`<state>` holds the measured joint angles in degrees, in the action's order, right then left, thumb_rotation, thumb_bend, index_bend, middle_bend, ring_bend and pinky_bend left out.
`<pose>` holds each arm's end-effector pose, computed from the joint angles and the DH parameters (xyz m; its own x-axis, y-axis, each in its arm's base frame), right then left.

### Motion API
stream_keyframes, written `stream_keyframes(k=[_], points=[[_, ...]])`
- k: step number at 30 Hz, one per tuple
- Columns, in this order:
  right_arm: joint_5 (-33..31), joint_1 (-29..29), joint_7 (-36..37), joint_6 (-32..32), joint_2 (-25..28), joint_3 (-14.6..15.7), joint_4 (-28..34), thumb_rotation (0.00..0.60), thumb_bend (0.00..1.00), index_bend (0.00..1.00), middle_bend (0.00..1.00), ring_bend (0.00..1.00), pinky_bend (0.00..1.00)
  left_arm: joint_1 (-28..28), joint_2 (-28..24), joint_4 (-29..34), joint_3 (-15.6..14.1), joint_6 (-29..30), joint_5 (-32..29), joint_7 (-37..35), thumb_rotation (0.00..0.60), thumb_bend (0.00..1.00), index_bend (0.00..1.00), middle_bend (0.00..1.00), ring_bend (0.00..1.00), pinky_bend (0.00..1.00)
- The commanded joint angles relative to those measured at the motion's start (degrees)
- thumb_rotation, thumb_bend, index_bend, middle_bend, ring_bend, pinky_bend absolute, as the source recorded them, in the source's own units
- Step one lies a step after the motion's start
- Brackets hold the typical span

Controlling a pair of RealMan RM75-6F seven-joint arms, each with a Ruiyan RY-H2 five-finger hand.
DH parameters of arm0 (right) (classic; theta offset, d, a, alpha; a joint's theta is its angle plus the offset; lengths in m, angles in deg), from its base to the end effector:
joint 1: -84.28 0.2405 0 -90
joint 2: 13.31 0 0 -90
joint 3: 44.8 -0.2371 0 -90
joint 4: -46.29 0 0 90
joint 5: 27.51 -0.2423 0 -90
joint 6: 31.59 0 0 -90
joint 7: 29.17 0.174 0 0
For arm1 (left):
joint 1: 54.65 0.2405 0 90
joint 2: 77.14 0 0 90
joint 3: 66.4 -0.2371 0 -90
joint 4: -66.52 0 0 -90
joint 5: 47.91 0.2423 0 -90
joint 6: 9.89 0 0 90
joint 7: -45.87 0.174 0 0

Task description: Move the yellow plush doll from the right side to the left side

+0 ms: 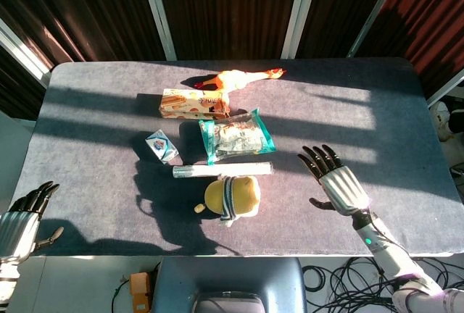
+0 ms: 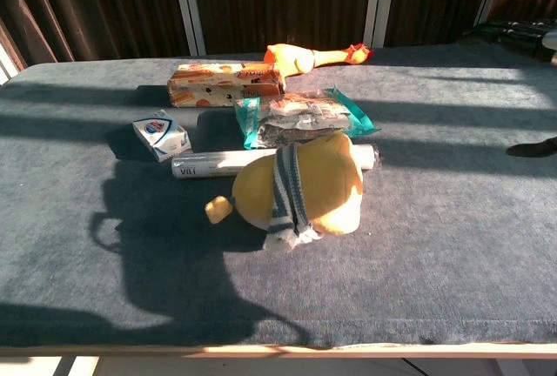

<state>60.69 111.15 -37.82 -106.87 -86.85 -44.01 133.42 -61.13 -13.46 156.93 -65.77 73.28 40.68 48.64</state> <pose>-0.2182 -0.2947 0.0369 0.5228 -0.0365 0.8517 -0.7854 -0.4090 0.4646 -0.3085 0.2118 0.1126 0.4840 0.0547 0.8733 0.8740 -0.0799 -0.4794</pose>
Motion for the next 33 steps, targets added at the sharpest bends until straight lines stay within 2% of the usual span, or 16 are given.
stream_keyframes(k=[1,6,9,12,16,20,25,33], points=[[-7.5,-8.5,-2.9,-4.8,2.9,1.6,0.5,0.6,0.04,0.0,0.0,0.0,0.0,-0.8,0.9,-0.1,0.2,-0.9,-0.2,1.9,0.6,0.23,0.12,0.1,0.17,0.29],[-10.3,-11.4,-2.2,-5.9,3.1,0.5,-0.4,0.6,0.02,0.0,0.0,0.0,0.0,-2.6,2.9,0.7,1.3,-2.6,-0.8,5.5,0.6,0.23,0.07,0.08,0.16,0.29],[-10.2,-12.3,0.9,-5.9,4.7,0.1,1.5,0.6,0.02,0.0,0.0,0.0,0.0,-4.0,3.7,1.6,1.7,-3.4,0.3,8.4,0.6,0.24,0.0,0.01,0.07,0.27],[-8.1,-12.8,4.3,-5.8,6.5,0.5,2.8,0.6,0.02,0.0,0.0,0.0,0.0,-6.0,4.1,3.4,1.4,-4.3,3.5,11.3,0.6,0.24,0.0,0.0,0.01,0.23],[-6.4,-13.6,6.0,-5.9,8.0,0.9,3.8,0.6,0.02,0.0,0.0,0.0,0.0,-8.6,5.2,6.5,0.9,-5.8,7.9,12.5,0.6,0.24,0.0,0.0,0.0,0.22],[-6.6,-14.4,8.0,-5.7,10.0,0.7,5.3,0.6,0.02,0.0,0.0,0.0,0.0,-11.9,8.9,7.0,1.6,-8.5,10.5,14.5,0.6,0.24,0.0,0.0,0.0,0.21],[-6.0,-15.3,6.4,-5.8,12.6,0.8,6.5,0.6,0.02,0.0,0.0,0.0,0.0,-16.7,14.5,6.5,3.1,-15.9,7.3,15.6,0.6,0.24,0.0,0.0,0.0,0.21],[-3.1,-17.8,6.2,-9.7,13.1,0.4,6.8,0.6,0.02,0.0,0.0,0.0,0.0,-23.4,21.8,3.4,7.0,-27.6,-5.1,18.9,0.6,0.24,0.0,0.0,0.0,0.23]])
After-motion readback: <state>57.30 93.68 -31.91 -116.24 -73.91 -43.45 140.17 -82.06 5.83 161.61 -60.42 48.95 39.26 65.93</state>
